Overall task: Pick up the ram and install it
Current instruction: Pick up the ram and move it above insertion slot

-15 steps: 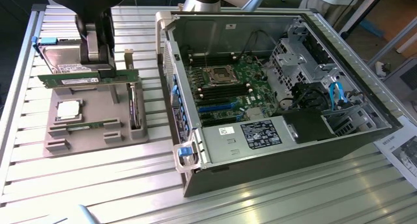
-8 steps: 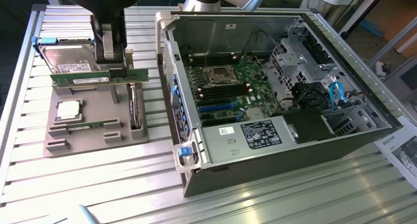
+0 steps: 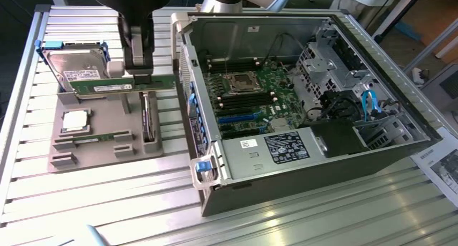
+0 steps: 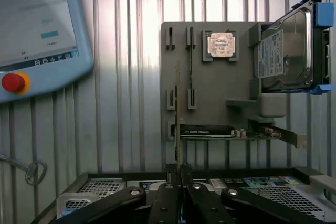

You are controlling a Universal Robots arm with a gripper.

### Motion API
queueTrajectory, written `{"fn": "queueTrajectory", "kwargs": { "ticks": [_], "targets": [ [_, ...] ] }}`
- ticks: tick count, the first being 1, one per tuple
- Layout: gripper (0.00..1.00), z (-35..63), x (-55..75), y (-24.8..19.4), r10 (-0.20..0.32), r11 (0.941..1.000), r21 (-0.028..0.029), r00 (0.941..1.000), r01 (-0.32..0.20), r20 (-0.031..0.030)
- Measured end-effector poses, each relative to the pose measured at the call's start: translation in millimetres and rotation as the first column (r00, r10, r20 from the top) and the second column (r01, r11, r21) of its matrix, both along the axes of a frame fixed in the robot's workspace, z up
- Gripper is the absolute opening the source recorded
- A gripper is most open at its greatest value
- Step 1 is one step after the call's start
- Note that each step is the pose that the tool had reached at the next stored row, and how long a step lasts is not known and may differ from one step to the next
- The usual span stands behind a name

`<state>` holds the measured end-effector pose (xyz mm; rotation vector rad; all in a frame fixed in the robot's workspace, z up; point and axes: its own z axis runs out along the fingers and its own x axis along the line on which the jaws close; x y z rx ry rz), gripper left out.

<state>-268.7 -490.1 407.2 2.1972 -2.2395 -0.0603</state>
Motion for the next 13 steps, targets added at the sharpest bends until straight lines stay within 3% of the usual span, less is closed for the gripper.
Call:
{"fn": "queueTrajectory", "kwargs": {
  "ticks": [13],
  "targets": [
    [0.12, 0.0, 23.6, -1.6, 0.0, 1.0, 0.0001, 1.0, 0.0, -0.0001]
  ]
}}
